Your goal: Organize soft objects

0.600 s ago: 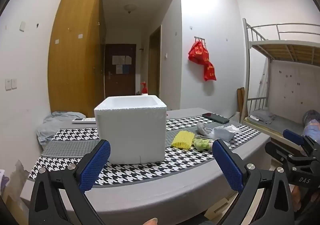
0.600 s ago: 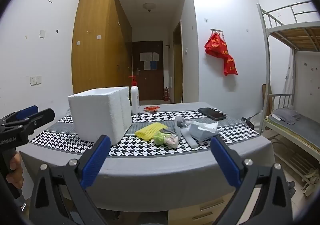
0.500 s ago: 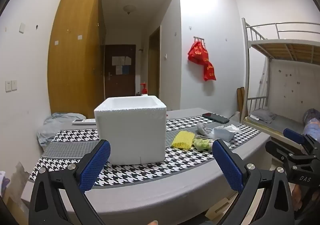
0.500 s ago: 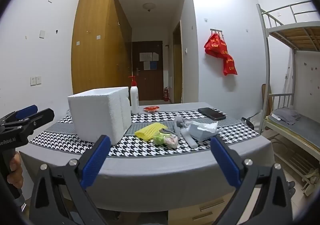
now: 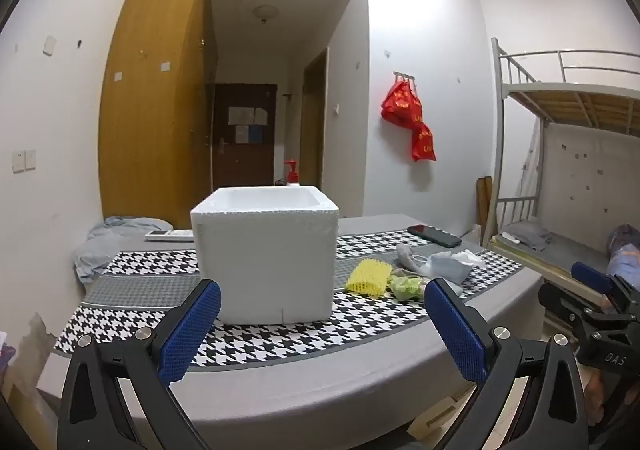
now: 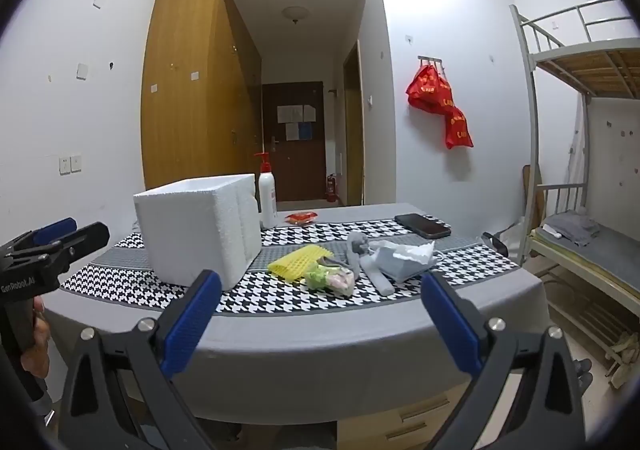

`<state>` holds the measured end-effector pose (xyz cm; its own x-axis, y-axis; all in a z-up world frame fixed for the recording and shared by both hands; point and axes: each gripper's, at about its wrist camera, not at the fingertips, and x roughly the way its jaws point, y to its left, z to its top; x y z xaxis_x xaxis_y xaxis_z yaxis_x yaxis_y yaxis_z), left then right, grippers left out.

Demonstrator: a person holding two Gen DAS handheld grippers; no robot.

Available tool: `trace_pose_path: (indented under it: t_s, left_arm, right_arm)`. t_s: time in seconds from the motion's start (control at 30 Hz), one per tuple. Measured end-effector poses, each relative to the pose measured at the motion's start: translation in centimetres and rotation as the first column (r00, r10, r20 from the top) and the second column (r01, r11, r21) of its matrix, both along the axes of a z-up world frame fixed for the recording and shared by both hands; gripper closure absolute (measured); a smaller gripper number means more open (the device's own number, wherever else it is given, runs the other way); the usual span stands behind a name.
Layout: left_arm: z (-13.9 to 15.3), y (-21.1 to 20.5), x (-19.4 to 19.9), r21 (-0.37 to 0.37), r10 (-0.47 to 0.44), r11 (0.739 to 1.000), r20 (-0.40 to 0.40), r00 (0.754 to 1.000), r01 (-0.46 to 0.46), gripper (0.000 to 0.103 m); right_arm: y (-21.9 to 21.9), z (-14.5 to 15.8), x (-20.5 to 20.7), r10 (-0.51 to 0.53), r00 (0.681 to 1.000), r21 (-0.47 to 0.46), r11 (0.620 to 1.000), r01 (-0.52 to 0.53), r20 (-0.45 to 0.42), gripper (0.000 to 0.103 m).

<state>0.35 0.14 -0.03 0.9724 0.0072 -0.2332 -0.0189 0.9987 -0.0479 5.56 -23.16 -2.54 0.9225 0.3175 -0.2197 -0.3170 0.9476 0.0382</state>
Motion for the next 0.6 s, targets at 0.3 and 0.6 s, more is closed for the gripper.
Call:
trace_pose_path:
  t_s: [0.3,0.6]
  left_arm:
    - [0.18,0.52,-0.13,-0.020,0.037,0.999,0.015,0.999,-0.037,0.001]
    - [0.01,0.50,-0.08,-0.026,0.010,1.000,0.003,1.000,-0.010,0.001]
  right_arm:
    - [-0.07,0.09,-0.06,0.001,1.000,-0.001,1.000,-0.001,0.005,0.002]
    - [-0.18,0.11,0.02,0.002,1.000,0.006,1.000,-0.002,0.004,0.002]
